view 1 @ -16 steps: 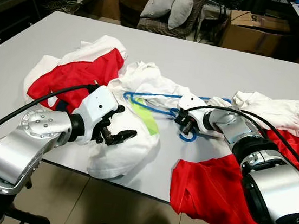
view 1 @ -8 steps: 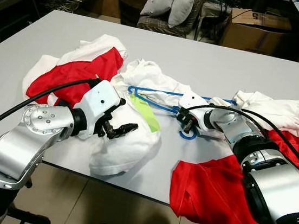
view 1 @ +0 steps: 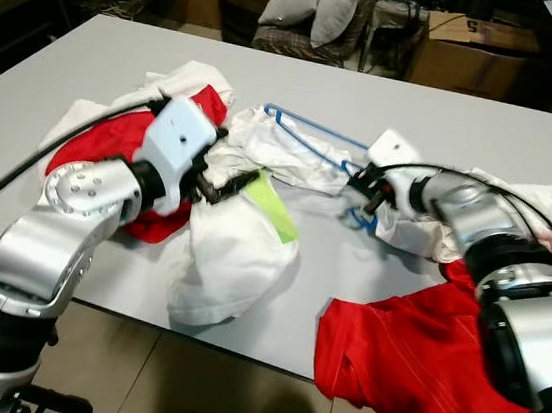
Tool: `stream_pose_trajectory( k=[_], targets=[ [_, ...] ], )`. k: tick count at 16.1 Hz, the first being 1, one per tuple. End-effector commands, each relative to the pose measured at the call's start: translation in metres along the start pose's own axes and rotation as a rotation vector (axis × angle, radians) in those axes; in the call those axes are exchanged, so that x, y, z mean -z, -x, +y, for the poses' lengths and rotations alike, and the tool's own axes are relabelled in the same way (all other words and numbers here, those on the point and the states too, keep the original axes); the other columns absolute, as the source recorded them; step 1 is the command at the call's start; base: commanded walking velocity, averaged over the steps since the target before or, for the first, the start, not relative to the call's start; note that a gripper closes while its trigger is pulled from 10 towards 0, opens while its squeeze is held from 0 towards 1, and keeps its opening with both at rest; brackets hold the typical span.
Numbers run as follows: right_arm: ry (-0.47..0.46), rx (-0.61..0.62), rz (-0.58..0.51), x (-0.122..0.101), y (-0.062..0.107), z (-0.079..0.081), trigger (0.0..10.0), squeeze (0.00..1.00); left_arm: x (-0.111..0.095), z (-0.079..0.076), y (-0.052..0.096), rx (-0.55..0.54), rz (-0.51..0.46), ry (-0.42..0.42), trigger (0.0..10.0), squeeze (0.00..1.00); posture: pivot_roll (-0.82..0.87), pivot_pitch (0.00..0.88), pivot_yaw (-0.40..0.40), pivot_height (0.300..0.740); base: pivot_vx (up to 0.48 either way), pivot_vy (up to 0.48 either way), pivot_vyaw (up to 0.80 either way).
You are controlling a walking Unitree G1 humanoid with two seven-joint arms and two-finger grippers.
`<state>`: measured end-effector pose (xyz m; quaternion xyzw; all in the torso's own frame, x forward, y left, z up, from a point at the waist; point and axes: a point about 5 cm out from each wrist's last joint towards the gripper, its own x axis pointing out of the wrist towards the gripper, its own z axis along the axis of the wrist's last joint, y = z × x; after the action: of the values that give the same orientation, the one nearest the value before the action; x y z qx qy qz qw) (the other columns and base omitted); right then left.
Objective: Hang hanger
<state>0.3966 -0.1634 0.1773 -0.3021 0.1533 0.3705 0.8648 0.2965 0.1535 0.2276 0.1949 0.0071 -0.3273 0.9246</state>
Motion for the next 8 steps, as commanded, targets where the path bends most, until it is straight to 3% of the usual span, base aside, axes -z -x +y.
stream_pose_trajectory(
  k=[1, 3, 4, 5, 7, 8],
  targets=[
    [0.047, 0.017, -0.080, -0.019, 0.007, -0.011, 0.0, 0.00, -0.009, 0.005, -0.003, -0.033, -0.050, -0.032, 10.0, 0.00, 0.08, 0.045, 0.026, 0.740, 0.000, 0.000, 0.00],
    [0.076, 0.071, -0.127, -0.029, 0.011, -0.018, 0.0, 0.00, -0.030, 0.009, -0.009, -0.072, -0.167, -0.033, 10.0, 0.00, 0.07, 0.025, 0.021, 0.740, 0.000, 0.000, 0.00],
    [0.118, 0.107, -0.167, -0.040, 0.012, -0.021, 0.0, 0.00, -0.048, 0.007, -0.015, -0.051, -0.251, -0.067, 10.0, 0.22, 0.05, 0.000, 0.026, 0.740, 0.000, 0.000, 0.00],
    [0.165, 0.154, -0.205, -0.053, 0.012, -0.023, 0.0, 0.00, -0.062, 0.001, -0.022, -0.001, -0.308, -0.137, 10.0, 1.00, 0.03, 0.000, 0.031, 0.740, 0.000, 0.000, 0.00],
    [0.262, 0.204, -0.246, -0.071, 0.010, -0.020, 0.0, 0.00, -0.067, -0.015, -0.035, 0.097, -0.318, -0.332, 10.0, 1.00, 0.01, 0.000, 0.047, 0.740, 0.000, 0.000, 0.00],
    [0.294, 0.198, -0.251, -0.075, 0.008, -0.018, 0.0, 0.00, -0.069, -0.017, -0.039, 0.102, -0.329, -0.370, 10.0, 1.00, 0.00, 0.000, 0.051, 0.740, 0.000, 0.000, 0.00]
  ],
)
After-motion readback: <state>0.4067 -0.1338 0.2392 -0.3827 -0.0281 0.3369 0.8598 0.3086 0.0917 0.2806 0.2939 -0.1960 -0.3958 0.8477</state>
